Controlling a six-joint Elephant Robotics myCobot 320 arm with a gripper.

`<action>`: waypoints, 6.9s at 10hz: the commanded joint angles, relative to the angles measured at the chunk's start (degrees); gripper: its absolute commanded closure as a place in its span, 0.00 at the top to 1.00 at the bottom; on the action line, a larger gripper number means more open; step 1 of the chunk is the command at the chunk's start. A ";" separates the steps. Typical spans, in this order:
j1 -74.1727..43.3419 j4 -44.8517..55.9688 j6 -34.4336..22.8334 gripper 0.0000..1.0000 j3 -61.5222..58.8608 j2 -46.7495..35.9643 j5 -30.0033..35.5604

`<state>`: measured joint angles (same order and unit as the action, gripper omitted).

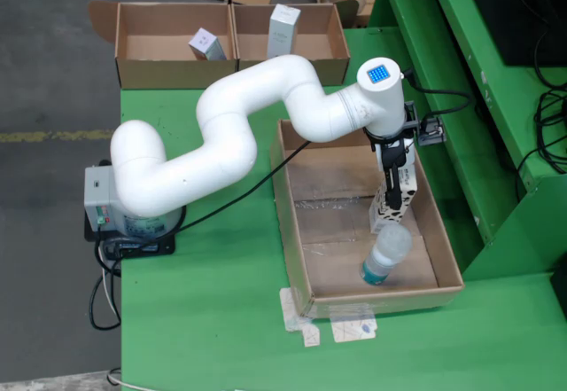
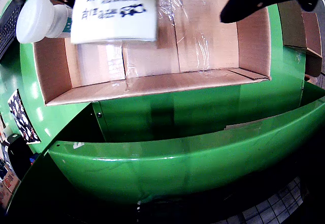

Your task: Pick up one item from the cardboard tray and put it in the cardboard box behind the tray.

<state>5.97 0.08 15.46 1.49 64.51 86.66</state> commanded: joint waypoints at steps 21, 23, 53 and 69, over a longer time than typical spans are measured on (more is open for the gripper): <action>-0.14 17.96 0.54 0.00 -1.49 -10.74 8.32; -0.14 20.90 0.02 0.00 -1.49 -12.16 8.81; 7.06 7.21 -2.51 0.00 -1.50 -34.68 -0.62; 24.65 8.02 -13.39 0.00 -1.50 -34.71 -14.48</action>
<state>26.98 8.70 3.07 1.49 32.16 74.17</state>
